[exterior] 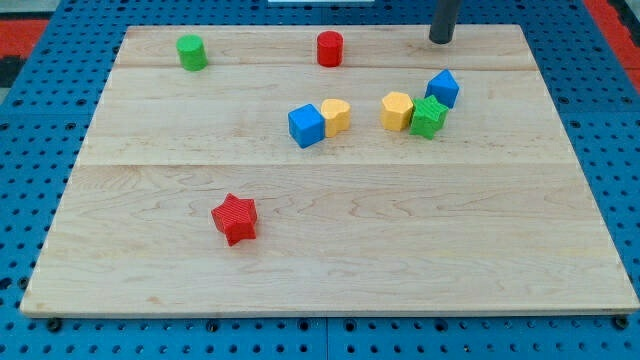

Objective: Push the green star left to the blue triangle

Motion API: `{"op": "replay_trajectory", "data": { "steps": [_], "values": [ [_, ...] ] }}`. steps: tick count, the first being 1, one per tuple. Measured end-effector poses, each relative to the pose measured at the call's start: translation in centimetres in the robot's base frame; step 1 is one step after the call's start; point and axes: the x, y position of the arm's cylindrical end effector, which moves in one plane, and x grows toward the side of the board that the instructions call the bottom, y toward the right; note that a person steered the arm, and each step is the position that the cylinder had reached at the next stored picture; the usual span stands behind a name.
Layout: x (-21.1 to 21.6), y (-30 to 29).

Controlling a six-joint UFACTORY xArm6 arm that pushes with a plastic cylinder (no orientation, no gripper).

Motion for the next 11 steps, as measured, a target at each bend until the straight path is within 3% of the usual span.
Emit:
{"op": "replay_trajectory", "data": {
  "steps": [2, 4, 5, 6, 8, 11],
  "values": [
    [2.4, 4.4],
    [19.8, 4.7],
    [20.4, 0.7],
    [15.2, -0.3],
    [18.8, -0.2],
    [11.3, -12.8]
  ]
}}
